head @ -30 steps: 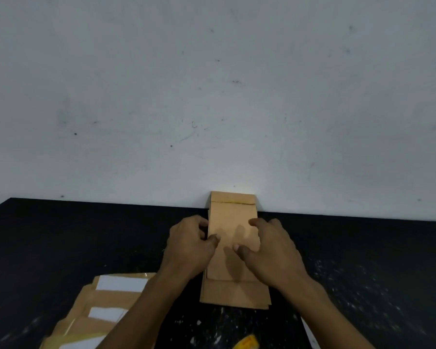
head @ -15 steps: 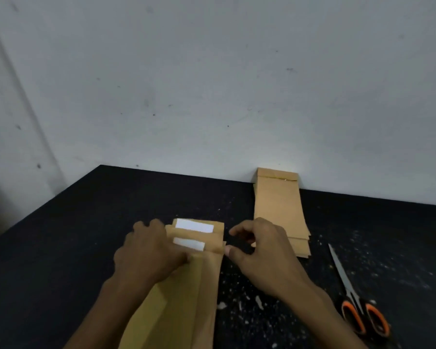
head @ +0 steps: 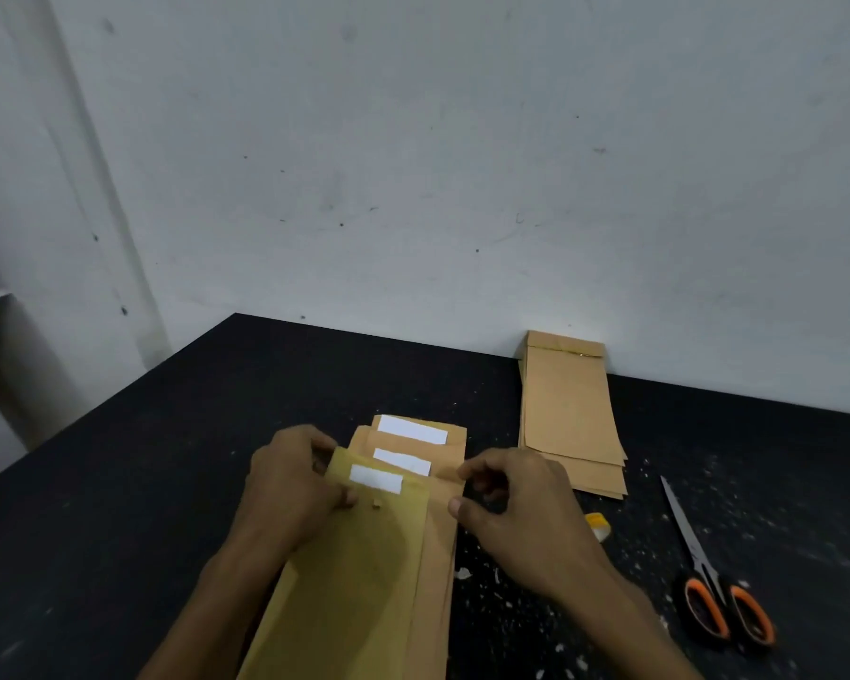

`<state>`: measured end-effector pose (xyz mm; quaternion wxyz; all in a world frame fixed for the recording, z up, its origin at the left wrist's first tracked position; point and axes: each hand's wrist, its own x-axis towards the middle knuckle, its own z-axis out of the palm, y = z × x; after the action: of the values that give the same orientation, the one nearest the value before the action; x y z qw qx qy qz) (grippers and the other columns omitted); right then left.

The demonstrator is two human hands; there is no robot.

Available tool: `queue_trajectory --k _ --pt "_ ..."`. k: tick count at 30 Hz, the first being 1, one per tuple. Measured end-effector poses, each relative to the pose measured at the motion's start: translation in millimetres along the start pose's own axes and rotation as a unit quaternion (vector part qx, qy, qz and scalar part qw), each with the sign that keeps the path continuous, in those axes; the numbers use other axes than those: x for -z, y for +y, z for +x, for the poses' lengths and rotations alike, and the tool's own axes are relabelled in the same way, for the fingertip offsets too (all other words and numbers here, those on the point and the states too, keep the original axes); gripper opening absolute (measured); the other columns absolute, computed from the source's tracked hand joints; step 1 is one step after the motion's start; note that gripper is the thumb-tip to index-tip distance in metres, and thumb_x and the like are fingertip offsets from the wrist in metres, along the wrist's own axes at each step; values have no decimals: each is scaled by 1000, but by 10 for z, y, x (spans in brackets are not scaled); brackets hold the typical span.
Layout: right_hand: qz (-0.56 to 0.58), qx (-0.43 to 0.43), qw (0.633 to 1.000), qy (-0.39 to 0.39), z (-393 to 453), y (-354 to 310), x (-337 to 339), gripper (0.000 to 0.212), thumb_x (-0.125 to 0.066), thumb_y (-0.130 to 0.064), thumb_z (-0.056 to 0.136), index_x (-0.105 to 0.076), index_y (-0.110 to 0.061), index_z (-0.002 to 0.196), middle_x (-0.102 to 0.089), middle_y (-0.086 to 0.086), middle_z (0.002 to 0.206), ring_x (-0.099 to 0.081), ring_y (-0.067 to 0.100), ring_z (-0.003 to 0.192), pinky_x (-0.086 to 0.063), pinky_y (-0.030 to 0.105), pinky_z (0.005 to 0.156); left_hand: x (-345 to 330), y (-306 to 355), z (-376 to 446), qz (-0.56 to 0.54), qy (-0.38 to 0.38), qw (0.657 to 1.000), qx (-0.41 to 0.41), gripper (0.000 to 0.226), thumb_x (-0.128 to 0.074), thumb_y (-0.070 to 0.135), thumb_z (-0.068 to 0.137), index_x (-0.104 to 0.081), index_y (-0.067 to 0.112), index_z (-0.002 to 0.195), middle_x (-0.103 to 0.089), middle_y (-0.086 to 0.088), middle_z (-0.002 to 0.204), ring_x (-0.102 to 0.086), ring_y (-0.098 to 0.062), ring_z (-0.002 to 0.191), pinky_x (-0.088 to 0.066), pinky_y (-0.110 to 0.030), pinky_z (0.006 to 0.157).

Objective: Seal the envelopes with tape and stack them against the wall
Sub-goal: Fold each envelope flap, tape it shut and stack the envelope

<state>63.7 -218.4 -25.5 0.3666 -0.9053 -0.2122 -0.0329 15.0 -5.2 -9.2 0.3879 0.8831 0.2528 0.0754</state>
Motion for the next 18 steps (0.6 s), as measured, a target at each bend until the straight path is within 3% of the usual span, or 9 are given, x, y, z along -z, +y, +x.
queue_trajectory --k 2,5,7,11,15,18 --pt "25 6 1000 12 6 -20 26 24 -79 -31 83 -72 -28 107 -65 -14 95 -61 -1 88 -53 15 77 52 17 -24 -64 -19 997 -27 34 -84 4 73 -69 19 99 -69 2 88 -67 -13 85 -52 -25 71" --pt "97 4 994 42 39 -90 124 17 -76 -24 86 -75 -27 102 -69 -14 89 -63 -2 85 -51 10 72 135 104 -91 -199 -69 976 -59 22 -78 0 77 -73 14 94 -77 -4 85 -73 -16 81 -56 -28 70" --pt "152 13 987 45 54 -160 231 18 -76 -20 86 -74 -29 102 -70 -12 89 -63 -3 88 -51 12 73 169 187 -137 -268 -84 957 -72 17 -75 0 81 -73 9 95 -77 -8 83 -73 -19 77 -56 -30 66" --pt "248 54 967 38 -3 -242 449 34 -81 -14 80 -73 -34 106 -71 -12 94 -66 3 92 -56 20 77 189 361 -213 -360 -94 924 -85 7 -68 1 85 -69 3 92 -72 -5 71 -64 -10 60 -51 -22 52" --pt "273 61 960 33 -74 -264 560 43 -84 -10 76 -73 -37 108 -69 -21 107 -67 8 96 -61 30 76 171 524 -269 -415 -106 900 -81 5 -65 1 87 -66 5 91 -70 -4 73 -63 -12 61 -53 -28 55" --pt "294 69 952 56 -107 -262 608 47 -82 -2 76 -73 -35 108 -69 -23 104 -70 9 91 -61 27 72 130 622 -311 -430 -133 888 -90 16 -67 12 83 -71 8 98 -74 -3 84 -69 -12 70 -53 -27 56"
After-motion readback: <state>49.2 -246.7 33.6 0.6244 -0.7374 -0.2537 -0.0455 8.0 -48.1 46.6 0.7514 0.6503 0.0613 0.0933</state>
